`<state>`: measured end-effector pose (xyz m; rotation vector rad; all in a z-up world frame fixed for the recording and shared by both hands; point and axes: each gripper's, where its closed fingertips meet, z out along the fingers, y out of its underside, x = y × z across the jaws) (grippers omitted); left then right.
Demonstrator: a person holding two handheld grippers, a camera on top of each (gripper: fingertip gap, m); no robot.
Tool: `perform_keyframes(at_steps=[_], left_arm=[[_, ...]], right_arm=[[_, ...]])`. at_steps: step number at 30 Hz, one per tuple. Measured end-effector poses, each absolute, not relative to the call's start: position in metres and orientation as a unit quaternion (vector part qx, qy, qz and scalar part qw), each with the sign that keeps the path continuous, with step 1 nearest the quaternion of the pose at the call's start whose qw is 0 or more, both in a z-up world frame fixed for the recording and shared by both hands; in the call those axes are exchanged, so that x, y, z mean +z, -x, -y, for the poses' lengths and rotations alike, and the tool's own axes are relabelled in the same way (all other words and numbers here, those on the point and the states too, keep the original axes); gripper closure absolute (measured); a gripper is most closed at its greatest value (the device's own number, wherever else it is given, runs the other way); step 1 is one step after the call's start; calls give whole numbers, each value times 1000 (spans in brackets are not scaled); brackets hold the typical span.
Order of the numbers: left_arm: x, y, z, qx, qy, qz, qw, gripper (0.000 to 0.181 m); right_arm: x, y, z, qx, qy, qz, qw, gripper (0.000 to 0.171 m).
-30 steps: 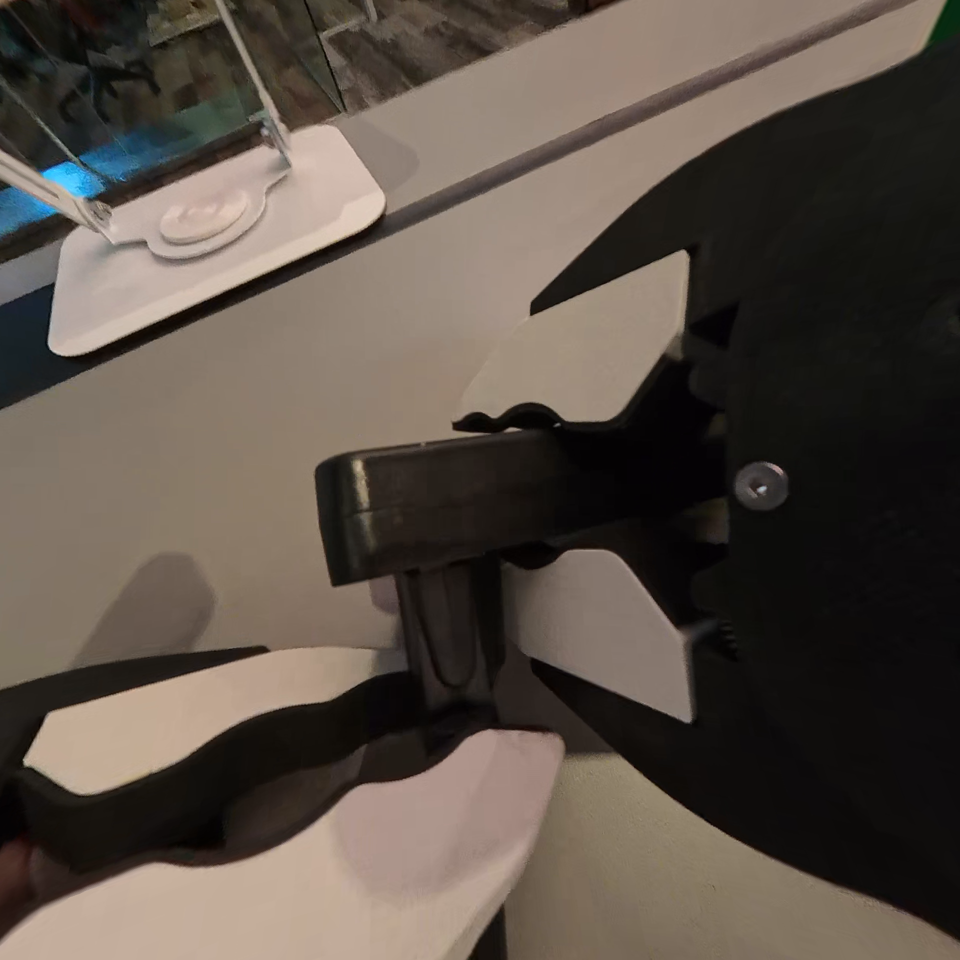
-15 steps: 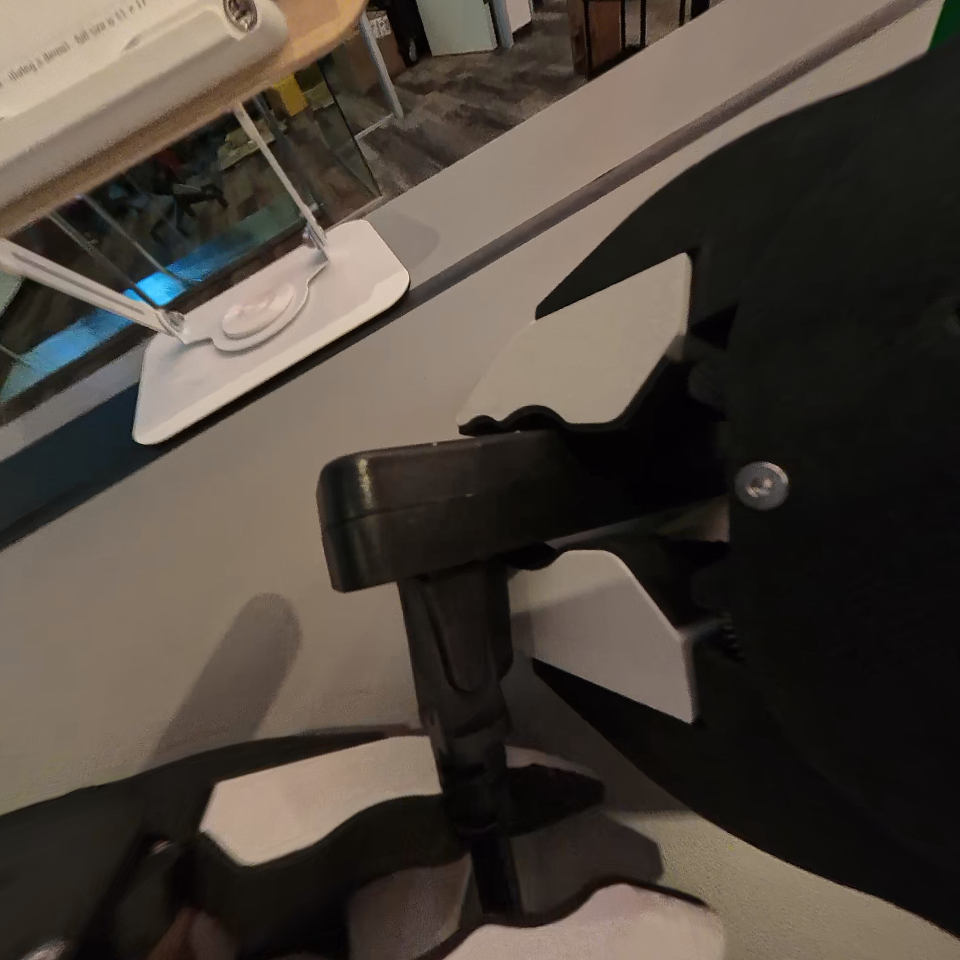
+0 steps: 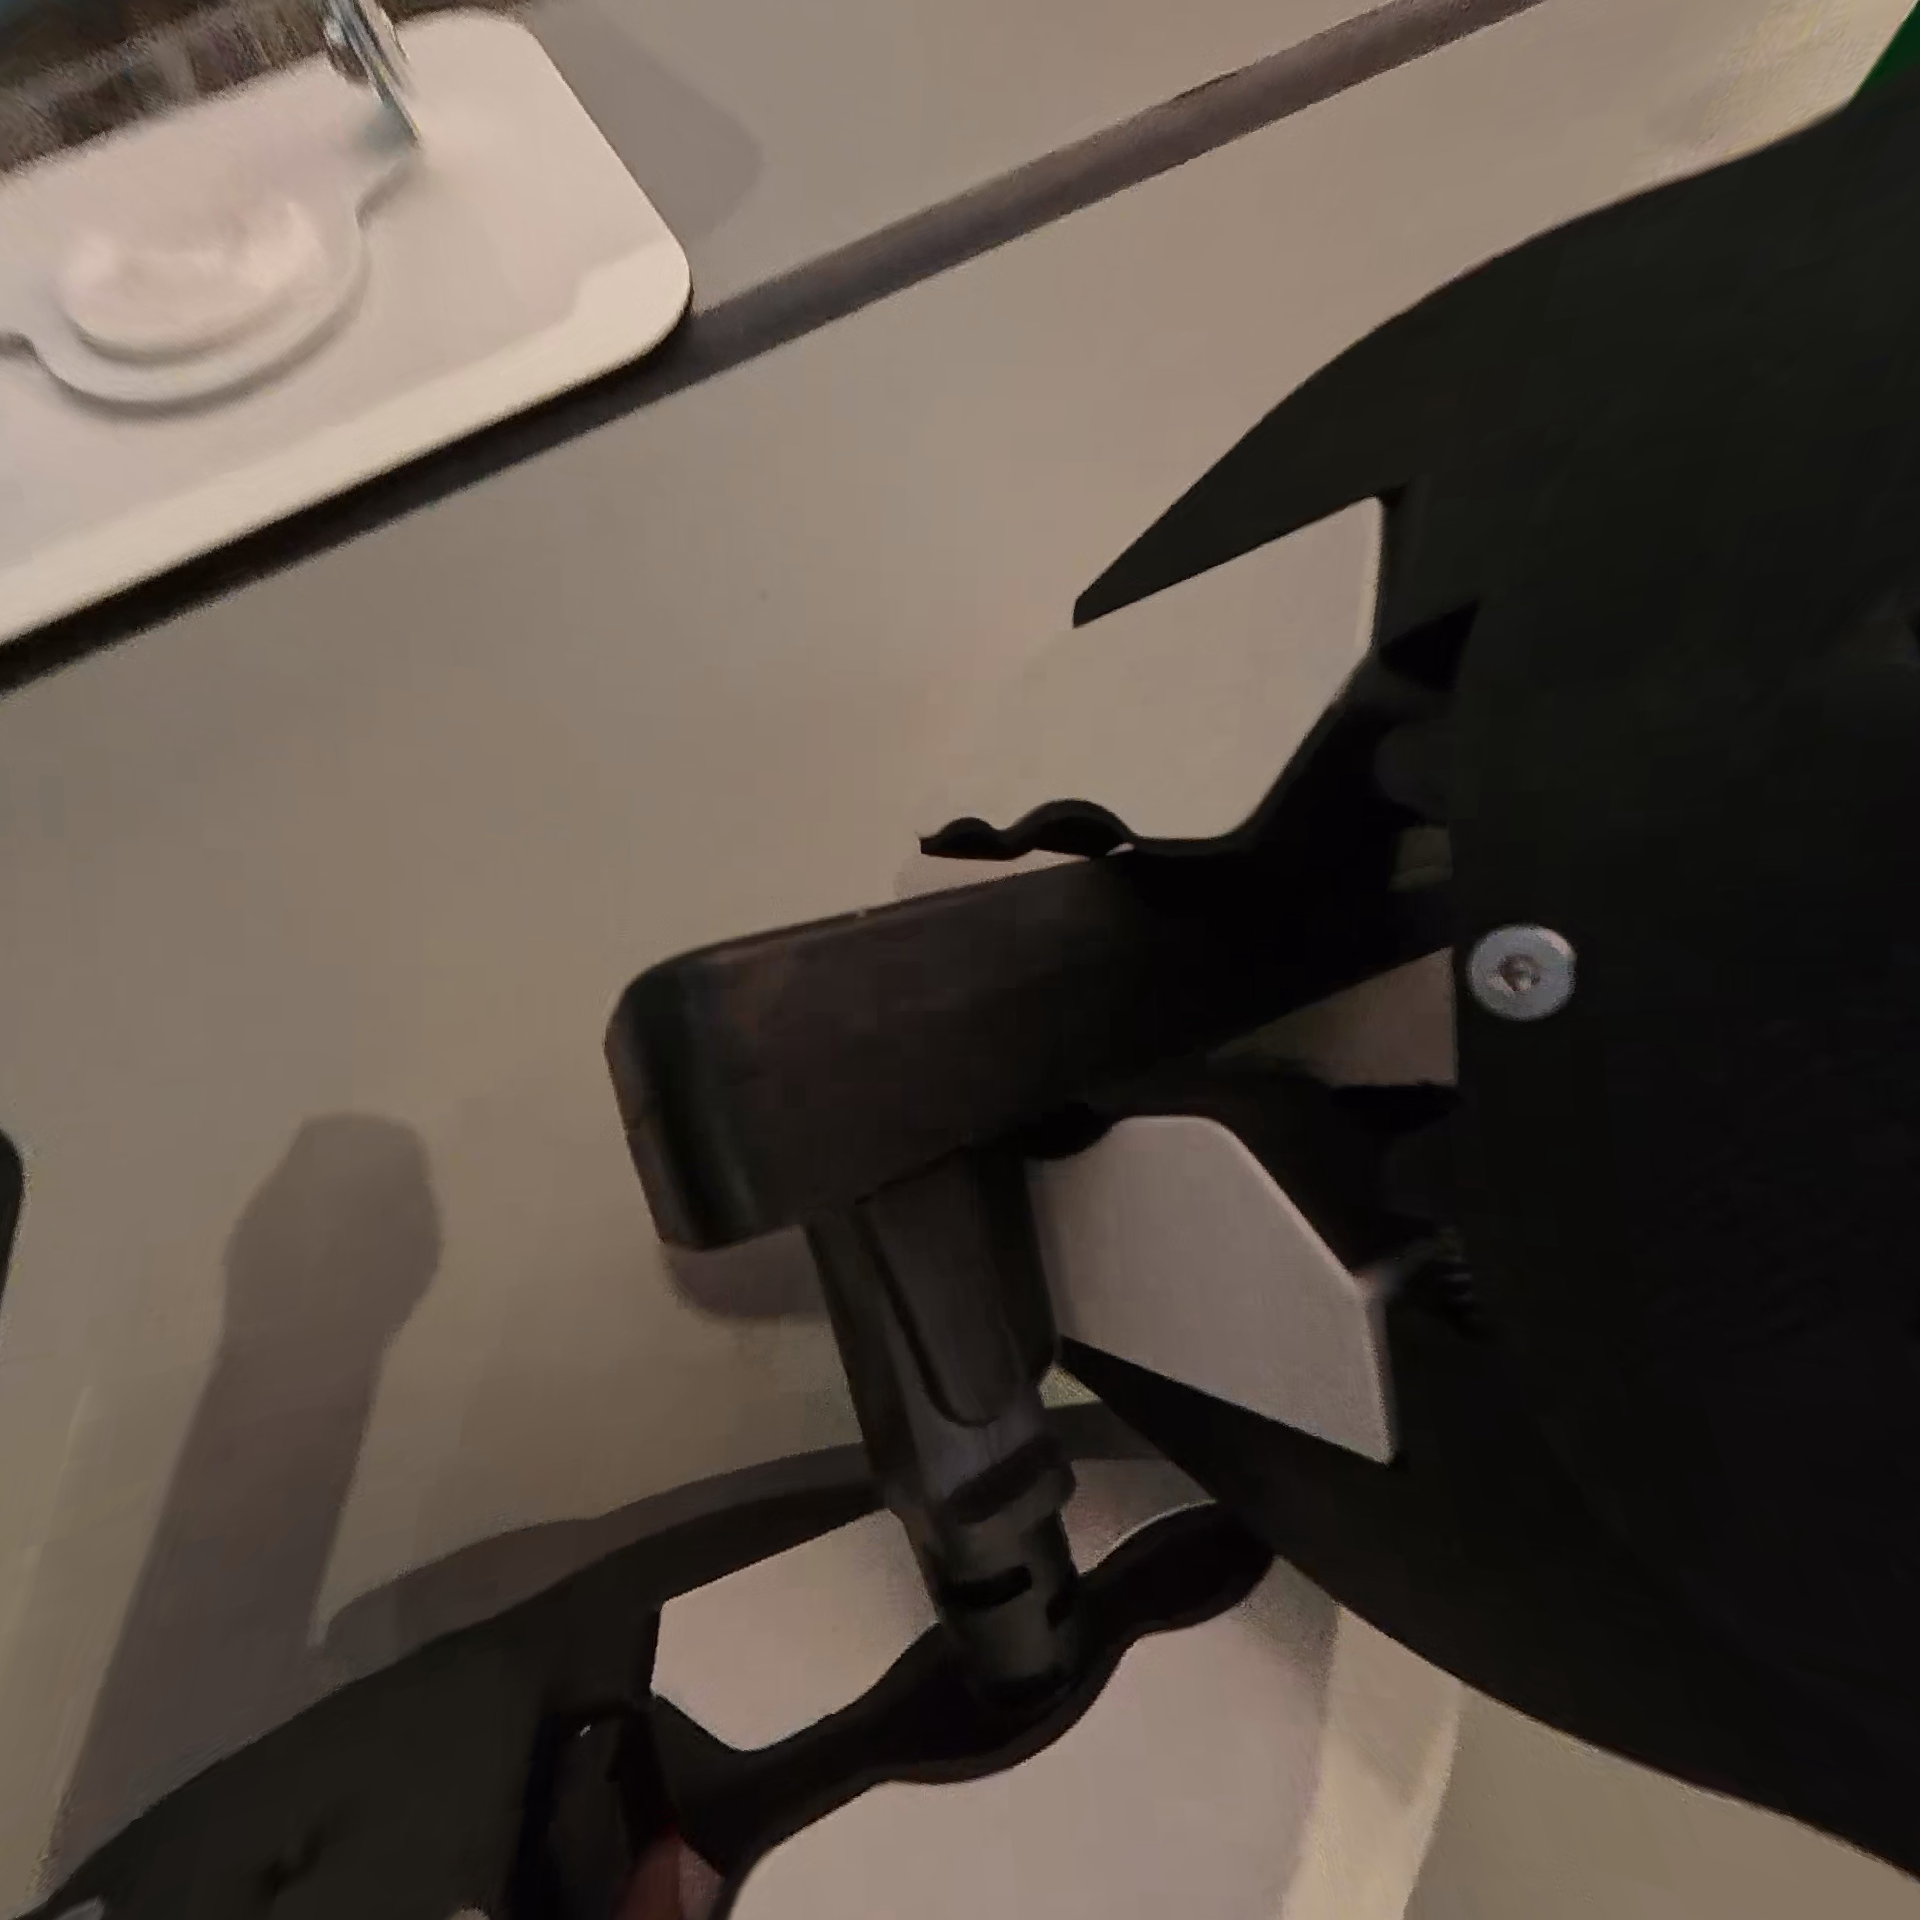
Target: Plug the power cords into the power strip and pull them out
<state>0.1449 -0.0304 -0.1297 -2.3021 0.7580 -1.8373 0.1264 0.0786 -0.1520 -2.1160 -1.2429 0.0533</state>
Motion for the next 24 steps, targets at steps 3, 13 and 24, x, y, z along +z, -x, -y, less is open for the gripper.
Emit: perform_keyframes(at_steps=[3, 13, 24], left_arm=[[-131, -148, 59, -602, 738, -304, 5, 180], [-113, -144, 44, -669, 702, -246, 16, 181], [-119, -128, 27, -614, 729, -294, 73, 149]], right_arm=[[-156, -138, -91, 44, 860, 413, 296, 126], [-155, -141, -102, 72, 851, 395, 337, 127], [-142, -139, -69, 49, 780, 432, 449, 137]])
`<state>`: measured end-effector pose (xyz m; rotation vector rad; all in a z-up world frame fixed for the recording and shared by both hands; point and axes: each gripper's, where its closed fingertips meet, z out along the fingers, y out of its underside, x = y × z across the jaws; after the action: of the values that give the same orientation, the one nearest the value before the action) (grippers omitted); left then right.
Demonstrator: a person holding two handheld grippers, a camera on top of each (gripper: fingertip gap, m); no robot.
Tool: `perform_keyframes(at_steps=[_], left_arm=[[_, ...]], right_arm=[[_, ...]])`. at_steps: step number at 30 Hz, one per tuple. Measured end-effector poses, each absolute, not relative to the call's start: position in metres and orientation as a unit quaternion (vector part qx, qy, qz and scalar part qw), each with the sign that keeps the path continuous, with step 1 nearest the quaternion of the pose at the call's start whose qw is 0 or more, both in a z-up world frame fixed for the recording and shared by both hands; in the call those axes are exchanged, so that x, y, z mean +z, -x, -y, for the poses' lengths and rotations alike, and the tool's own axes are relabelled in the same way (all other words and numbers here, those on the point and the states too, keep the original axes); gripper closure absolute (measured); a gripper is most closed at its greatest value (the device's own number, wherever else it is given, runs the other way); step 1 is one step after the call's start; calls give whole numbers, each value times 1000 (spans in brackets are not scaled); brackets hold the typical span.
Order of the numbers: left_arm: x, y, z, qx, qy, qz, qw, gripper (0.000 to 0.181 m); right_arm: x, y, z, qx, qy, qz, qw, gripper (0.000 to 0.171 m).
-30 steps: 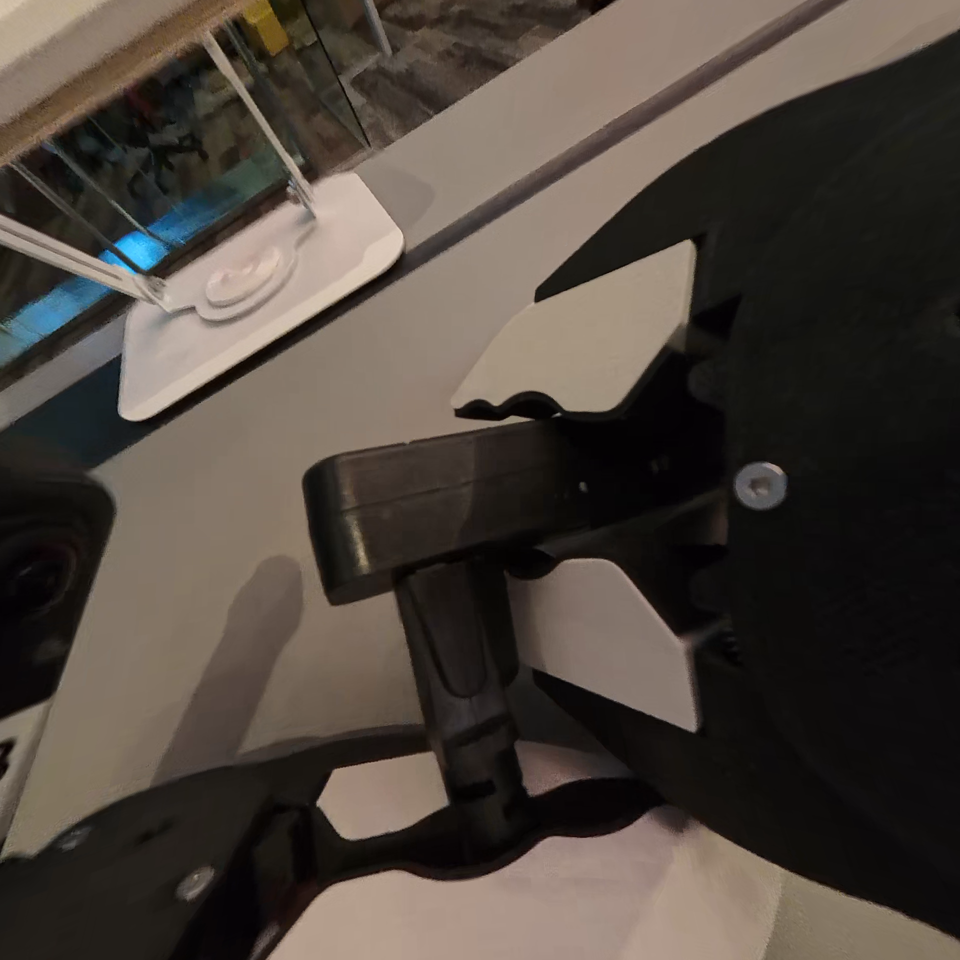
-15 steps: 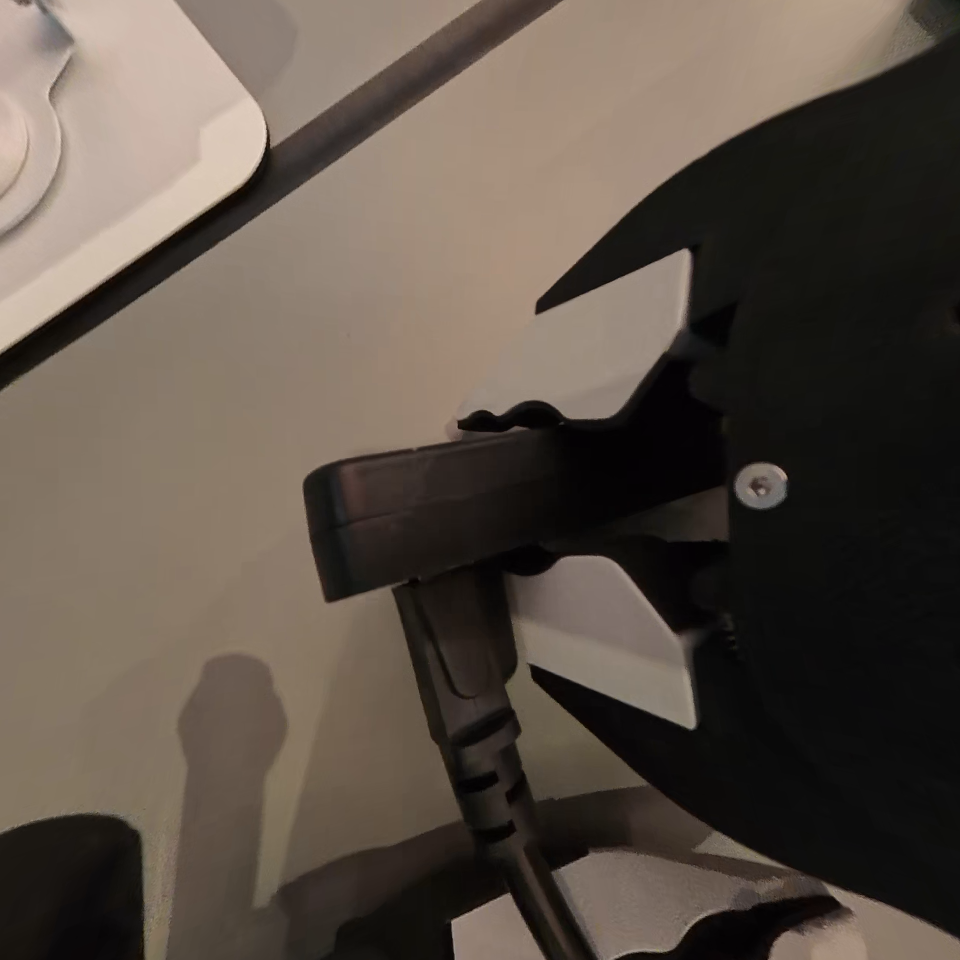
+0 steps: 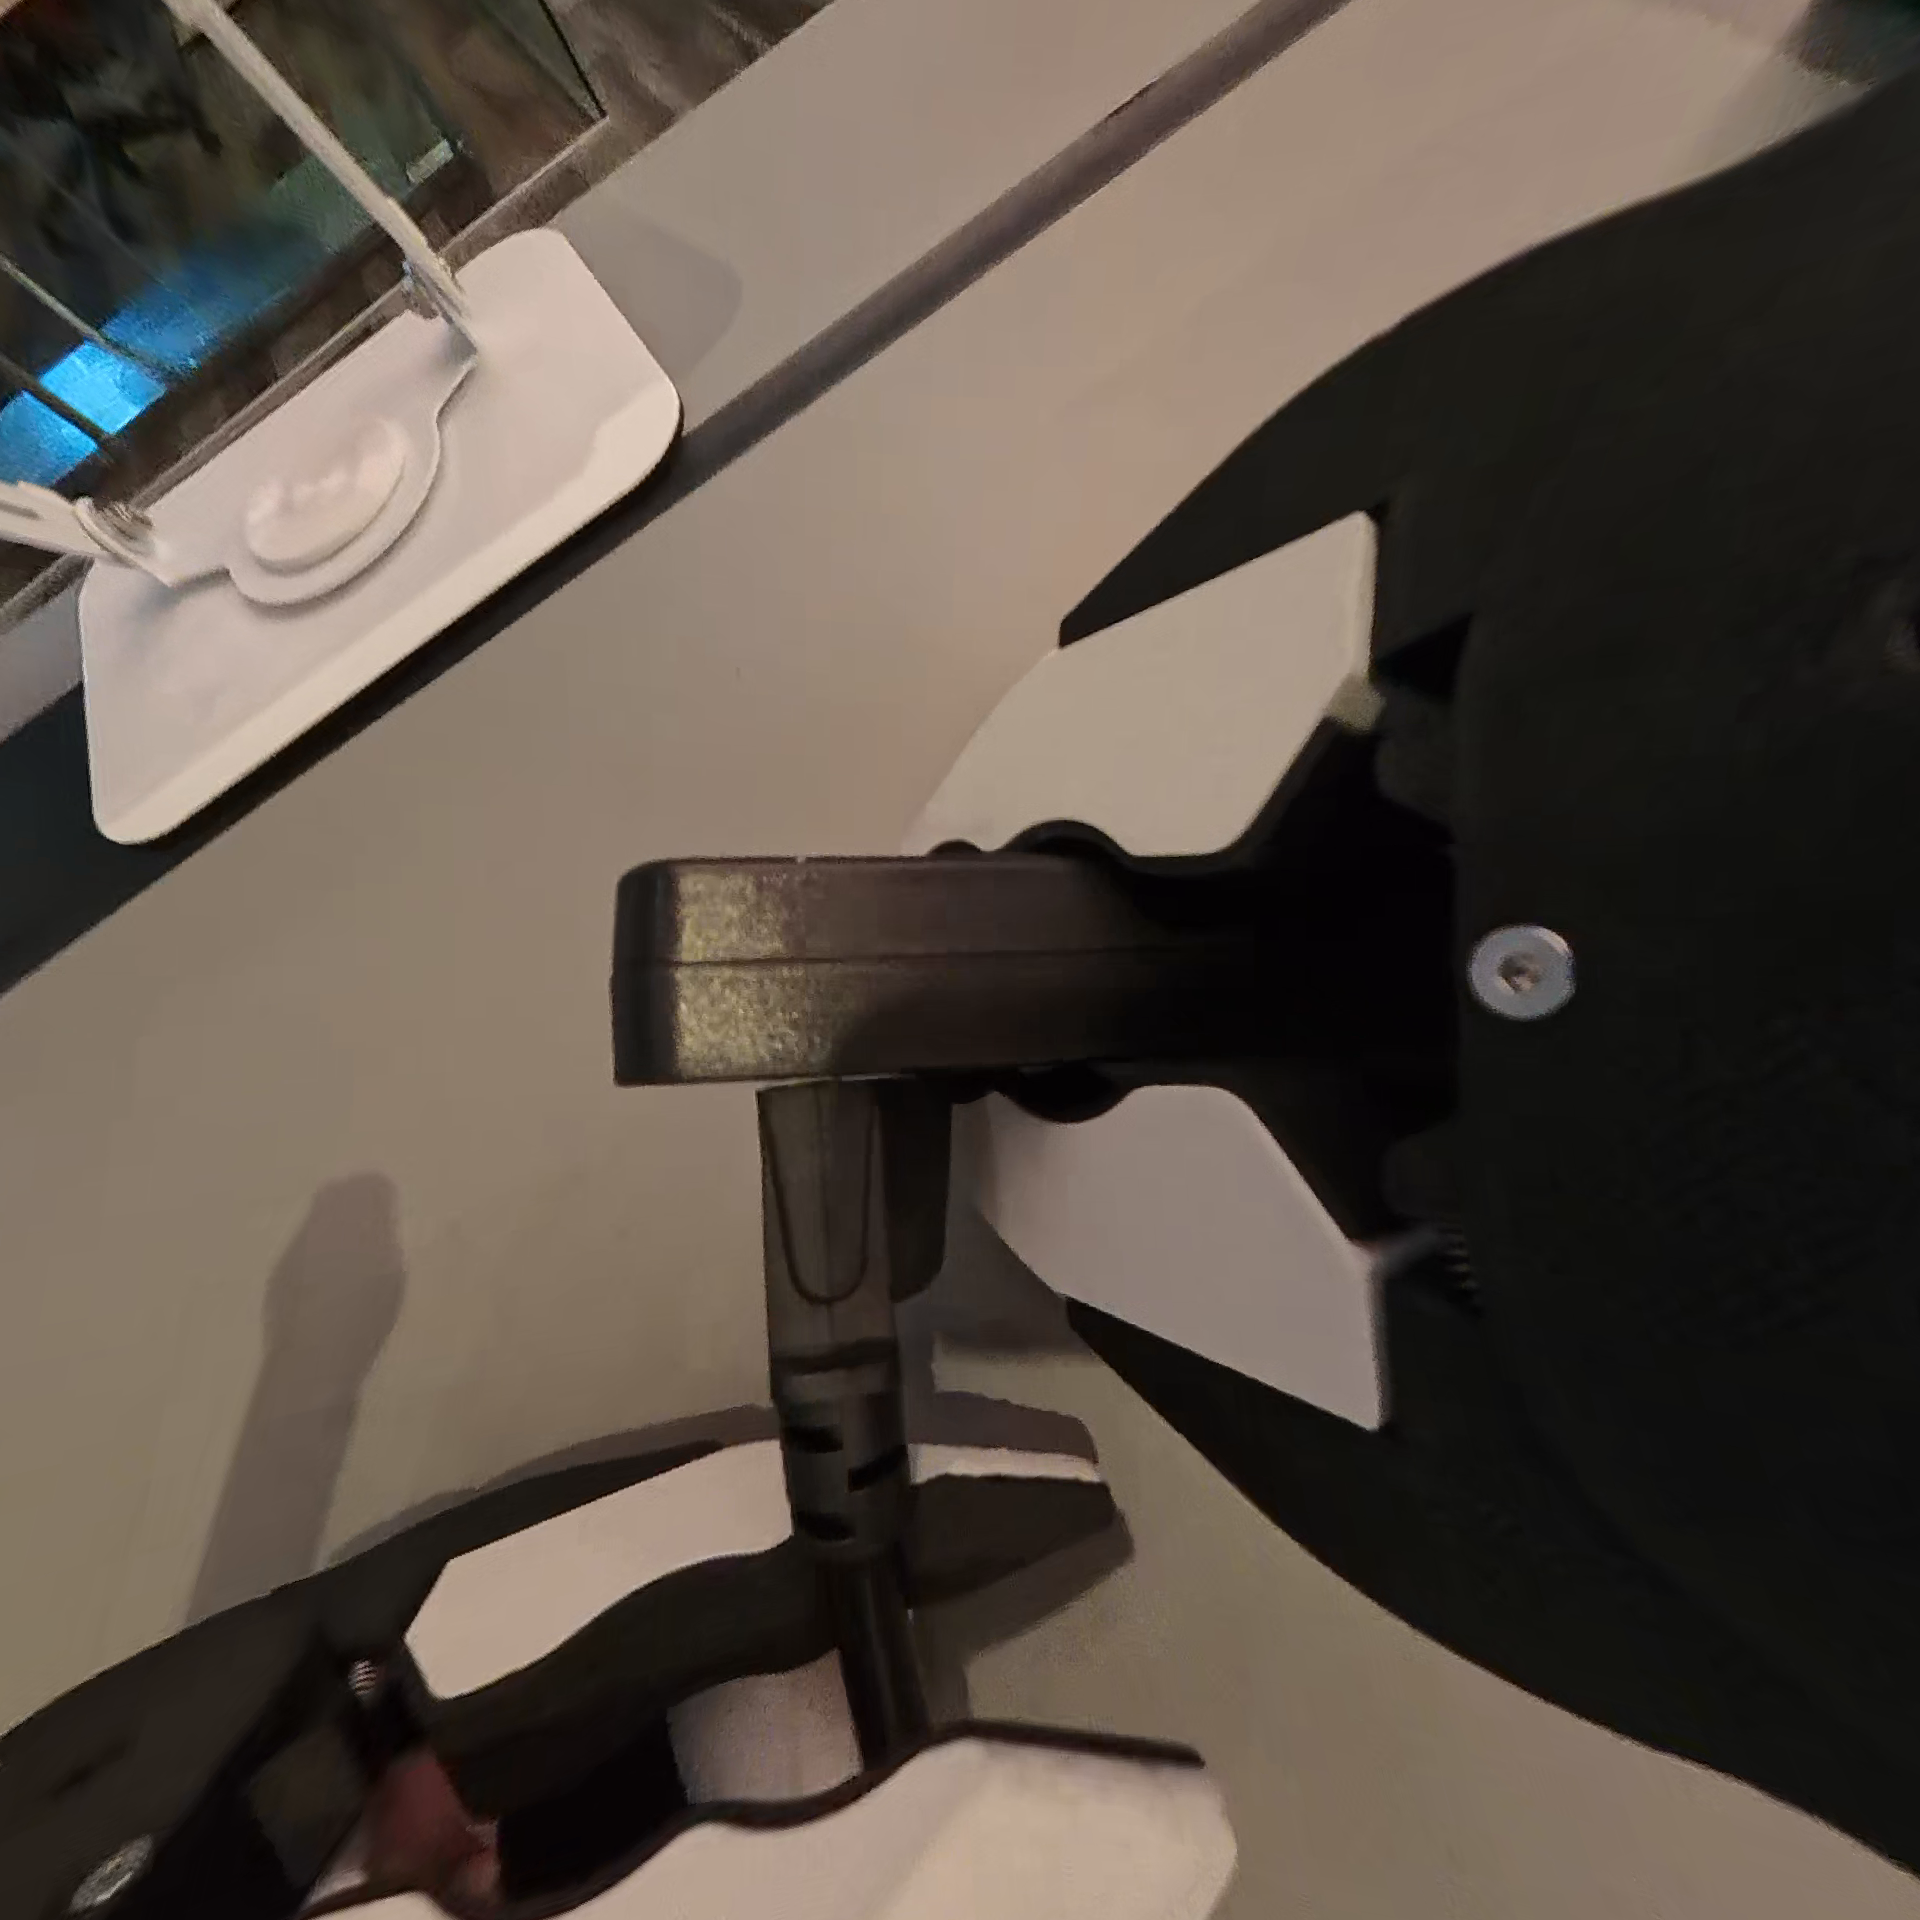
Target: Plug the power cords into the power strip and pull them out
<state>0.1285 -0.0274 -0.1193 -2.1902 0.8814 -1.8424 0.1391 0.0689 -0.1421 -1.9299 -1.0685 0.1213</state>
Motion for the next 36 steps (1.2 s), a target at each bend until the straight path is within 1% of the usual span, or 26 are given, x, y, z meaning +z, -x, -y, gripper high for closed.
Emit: perform_keyframes(at_steps=[4, 5, 6, 10, 13, 14, 17, 23, 28, 31, 32, 33, 35, 36], left_arm=[[-112, -125, 27, -633, 716, -286, 62, 153], [-110, -124, 23, -636, 716, -280, 70, 147], [-111, -122, 15, -625, 726, -273, 92, 135], [-109, -117, 11, -580, 727, -334, 152, 124], [-112, -124, 10, -570, 729, -341, 165, 137], [-109, -123, 12, -588, 718, -340, 155, 158], [-112, -121, 10, -577, 725, -342, 156, 159], [-113, -116, 11, -538, 734, -377, 173, 154], [-109, -114, 6, -546, 732, -363, 186, 141], [-94, -106, -4, -571, 722, -331, 207, 152], [-95, -105, -1, -566, 721, -341, 208, 155], [-101, -105, 3, -550, 728, -359, 195, 154], [-121, -107, 21, -522, 745, -396, 126, 150], [-130, -109, 25, -510, 754, -401, 104, 151]], right_arm=[[-125, -137, -66, 45, 744, 428, 511, 141], [-118, -135, -65, 46, 732, 424, 531, 141], [-114, -130, -61, 56, 720, 428, 543, 141], [-114, -116, -52, 63, 705, 440, 553, 140], [-110, -110, -52, 48, 694, 437, 570, 141], [-112, -113, -54, 37, 697, 436, 568, 141], [-118, -113, -57, 28, 706, 448, 548, 140], [-117, -112, -53, 1, 692, 474, 545, 139], [-115, -112, -51, -12, 691, 482, 538, 141], [-118, -111, -50, -20, 688, 495, 530, 141], [-118, -110, -49, -25, 686, 500, 528, 141], [-118, -109, -50, -28, 687, 500, 527, 141], [-120, -107, -51, -21, 699, 489, 522, 141], [-121, -107, -51, -20, 701, 491, 517, 141]])
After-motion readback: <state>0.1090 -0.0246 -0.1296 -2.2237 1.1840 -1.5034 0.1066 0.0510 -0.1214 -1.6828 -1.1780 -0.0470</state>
